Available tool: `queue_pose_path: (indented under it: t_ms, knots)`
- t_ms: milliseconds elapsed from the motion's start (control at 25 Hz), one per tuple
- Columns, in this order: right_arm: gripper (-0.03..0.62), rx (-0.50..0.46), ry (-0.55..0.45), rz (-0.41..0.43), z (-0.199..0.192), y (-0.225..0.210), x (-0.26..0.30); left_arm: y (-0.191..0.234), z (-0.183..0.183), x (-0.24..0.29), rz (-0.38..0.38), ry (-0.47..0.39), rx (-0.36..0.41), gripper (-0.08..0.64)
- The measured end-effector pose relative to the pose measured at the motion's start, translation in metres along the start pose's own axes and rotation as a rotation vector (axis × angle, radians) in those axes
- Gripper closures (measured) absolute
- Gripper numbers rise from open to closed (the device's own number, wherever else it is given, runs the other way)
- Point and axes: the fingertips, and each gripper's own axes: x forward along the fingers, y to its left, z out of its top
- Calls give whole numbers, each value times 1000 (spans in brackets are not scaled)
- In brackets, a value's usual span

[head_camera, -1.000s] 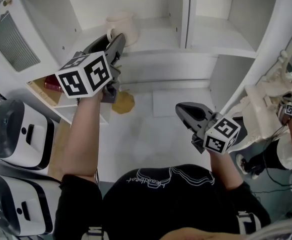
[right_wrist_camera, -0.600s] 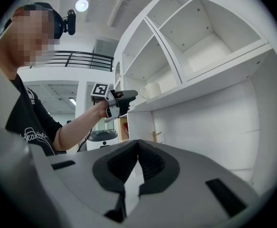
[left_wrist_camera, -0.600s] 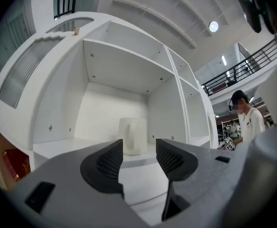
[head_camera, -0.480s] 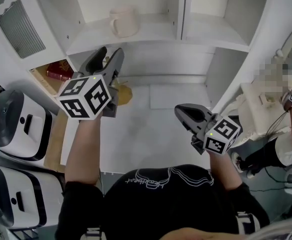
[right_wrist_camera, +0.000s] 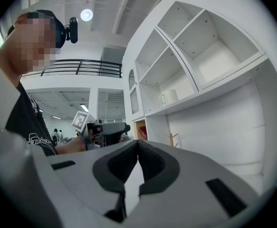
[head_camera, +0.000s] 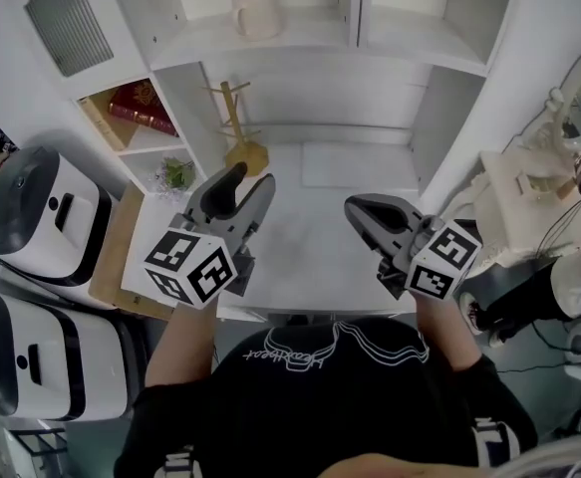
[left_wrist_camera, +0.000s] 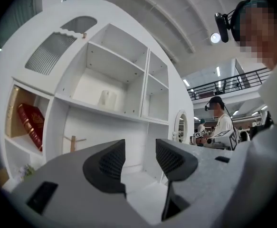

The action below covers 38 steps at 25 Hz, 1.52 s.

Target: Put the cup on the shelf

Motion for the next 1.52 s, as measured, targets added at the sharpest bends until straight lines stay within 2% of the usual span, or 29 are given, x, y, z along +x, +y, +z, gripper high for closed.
queue_pose_path:
  t_ms: [80, 240, 400, 520, 640, 760, 1040, 1520]
  knots:
    - [588, 12, -11, 7, -1, 9, -6, -17, -15, -13, -19, 8, -25, 359]
    - [588, 51, -29, 30, -7, 25, -16, -59, -41, -30, -124, 33, -88, 375]
    - [588, 69, -47, 43, -16, 38, -24, -84, -62, -40, -162, 58, -105, 519]
    - [588, 137, -61, 62, -25, 44, -27, -98, -72, -43, -200, 75, -100, 555]
    - [588, 218, -99, 111, -25, 52, -28, -105, -68, -47, -224, 61, -75, 555]
    - [588, 187, -85, 82, -30, 50, -29, -99, -67, -47, -200, 63, -46, 555]
    - [588, 144, -35, 42, -41, 48, -29, -97, -77, -51, -213, 66, -101, 555]
    - [588, 142, -8, 7, -53, 47, -34, -96, -90, -50, -228, 80, -130, 555]
